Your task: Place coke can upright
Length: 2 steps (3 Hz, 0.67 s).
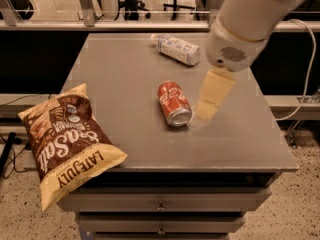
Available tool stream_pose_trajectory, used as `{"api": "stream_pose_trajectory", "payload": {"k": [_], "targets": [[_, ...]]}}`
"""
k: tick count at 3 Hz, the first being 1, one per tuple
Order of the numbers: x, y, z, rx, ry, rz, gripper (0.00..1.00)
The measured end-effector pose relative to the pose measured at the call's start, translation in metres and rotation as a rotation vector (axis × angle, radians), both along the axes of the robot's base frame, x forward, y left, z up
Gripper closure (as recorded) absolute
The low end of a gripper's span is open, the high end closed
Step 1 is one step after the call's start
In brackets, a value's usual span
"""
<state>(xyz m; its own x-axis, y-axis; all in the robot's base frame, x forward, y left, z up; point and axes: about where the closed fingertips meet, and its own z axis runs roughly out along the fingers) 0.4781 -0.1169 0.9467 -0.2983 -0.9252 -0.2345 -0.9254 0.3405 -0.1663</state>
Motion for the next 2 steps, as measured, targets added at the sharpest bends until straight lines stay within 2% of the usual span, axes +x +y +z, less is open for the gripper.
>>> {"api": "stream_pose_trajectory", "payload": {"k": [1, 2], "targets": [[0.031, 0.032, -0.010, 0.033, 0.016, -0.107, 0.00], [0.065, 0.048, -0.015, 0.068, 0.027, -0.259, 0.00]]}}
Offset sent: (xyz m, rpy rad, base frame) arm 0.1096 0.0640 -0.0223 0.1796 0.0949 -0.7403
